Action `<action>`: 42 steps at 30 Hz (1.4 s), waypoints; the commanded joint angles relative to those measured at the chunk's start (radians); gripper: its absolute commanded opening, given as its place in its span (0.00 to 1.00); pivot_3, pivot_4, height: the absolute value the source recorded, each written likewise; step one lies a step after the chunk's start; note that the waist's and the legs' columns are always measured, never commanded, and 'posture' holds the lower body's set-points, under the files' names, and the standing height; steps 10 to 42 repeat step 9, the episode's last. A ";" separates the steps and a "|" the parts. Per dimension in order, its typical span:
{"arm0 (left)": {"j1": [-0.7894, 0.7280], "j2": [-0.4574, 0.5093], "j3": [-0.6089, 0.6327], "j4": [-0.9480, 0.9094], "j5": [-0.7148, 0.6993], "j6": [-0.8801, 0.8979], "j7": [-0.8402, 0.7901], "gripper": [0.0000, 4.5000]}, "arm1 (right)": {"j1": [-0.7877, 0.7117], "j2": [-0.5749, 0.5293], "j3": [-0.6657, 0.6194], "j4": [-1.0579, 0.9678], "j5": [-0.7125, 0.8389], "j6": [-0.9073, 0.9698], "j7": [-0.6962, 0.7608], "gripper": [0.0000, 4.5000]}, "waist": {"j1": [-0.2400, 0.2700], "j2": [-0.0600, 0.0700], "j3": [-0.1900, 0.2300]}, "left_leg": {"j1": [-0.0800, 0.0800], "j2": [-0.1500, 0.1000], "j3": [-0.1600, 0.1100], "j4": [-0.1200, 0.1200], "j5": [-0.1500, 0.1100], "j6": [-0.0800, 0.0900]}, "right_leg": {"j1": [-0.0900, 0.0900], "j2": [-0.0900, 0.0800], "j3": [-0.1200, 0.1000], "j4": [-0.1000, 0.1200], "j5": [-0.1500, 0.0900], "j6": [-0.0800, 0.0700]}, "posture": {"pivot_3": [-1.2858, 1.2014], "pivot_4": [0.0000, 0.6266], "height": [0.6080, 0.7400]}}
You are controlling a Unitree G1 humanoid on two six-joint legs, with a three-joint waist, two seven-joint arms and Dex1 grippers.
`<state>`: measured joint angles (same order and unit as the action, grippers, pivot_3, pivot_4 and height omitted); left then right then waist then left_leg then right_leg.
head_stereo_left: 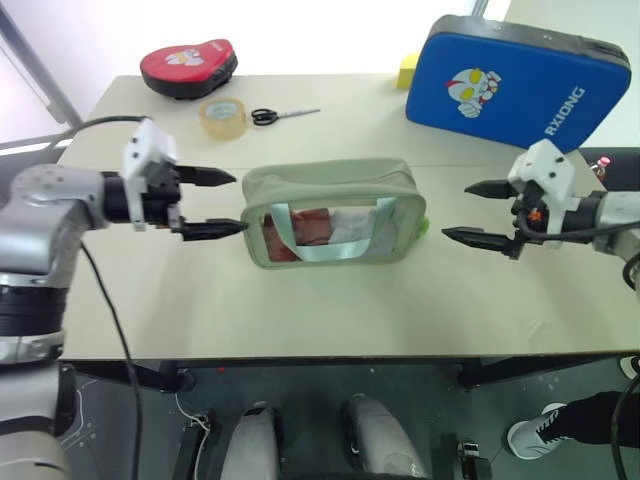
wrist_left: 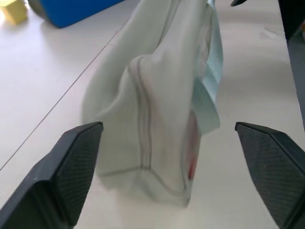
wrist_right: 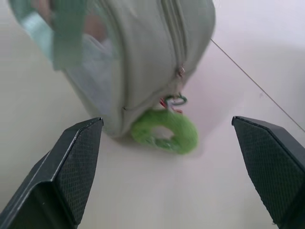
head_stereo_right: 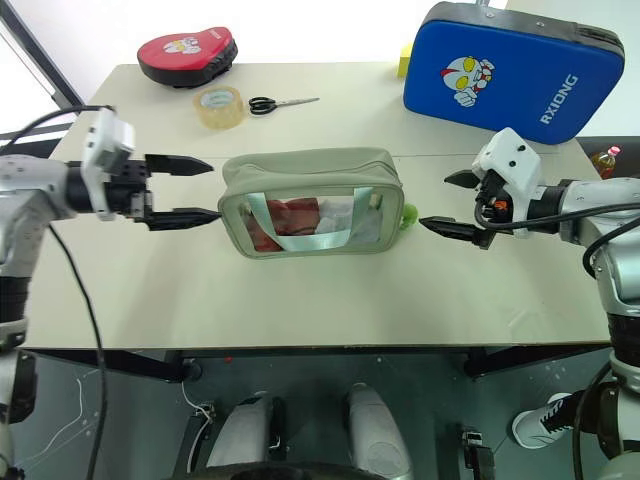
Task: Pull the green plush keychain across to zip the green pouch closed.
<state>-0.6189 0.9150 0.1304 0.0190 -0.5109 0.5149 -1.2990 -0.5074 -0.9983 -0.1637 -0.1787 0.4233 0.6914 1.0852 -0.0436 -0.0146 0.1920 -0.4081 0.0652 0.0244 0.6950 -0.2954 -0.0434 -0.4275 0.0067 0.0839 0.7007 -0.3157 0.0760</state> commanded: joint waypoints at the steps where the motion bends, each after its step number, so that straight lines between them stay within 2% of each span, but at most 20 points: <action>1: 0.102 0.029 0.115 -0.113 -0.076 0.041 0.023 0.99 | 0.000 0.005 -0.057 -0.069 0.082 -0.001 0.022 1.00 | 0.000 0.000 0.000 | 0.000 0.000 0.000 0.000 0.000 0.000 | 0.000 -0.001 0.000 0.000 0.000 0.000 | 0.52 0.24 0.98; 4: 0.233 0.032 0.162 -0.204 -0.090 0.065 0.064 0.99 | 0.040 0.003 -0.056 -0.115 0.114 -0.001 0.030 1.00 | 0.003 0.000 0.000 | 0.000 0.000 0.000 0.000 0.000 0.000 | 0.000 -0.001 0.000 0.000 0.000 0.000 | 0.52 0.24 0.98; 9: 0.331 0.025 0.204 -0.283 -0.136 0.134 0.135 0.99 | 0.107 -0.001 -0.055 -0.153 0.126 -0.023 0.027 1.00 | 0.007 -0.001 0.000 | 0.000 0.000 0.000 0.001 0.000 0.000 | 0.001 -0.001 0.000 0.000 0.000 0.000 | 0.52 0.24 0.98; 42: 0.331 0.025 0.204 -0.283 -0.136 0.134 0.135 0.99 | 0.107 -0.001 -0.055 -0.153 0.126 -0.023 0.027 1.00 | 0.007 -0.001 0.000 | 0.000 0.000 0.000 0.001 0.000 0.000 | 0.001 -0.001 0.000 0.000 0.000 0.000 | 0.52 0.24 0.98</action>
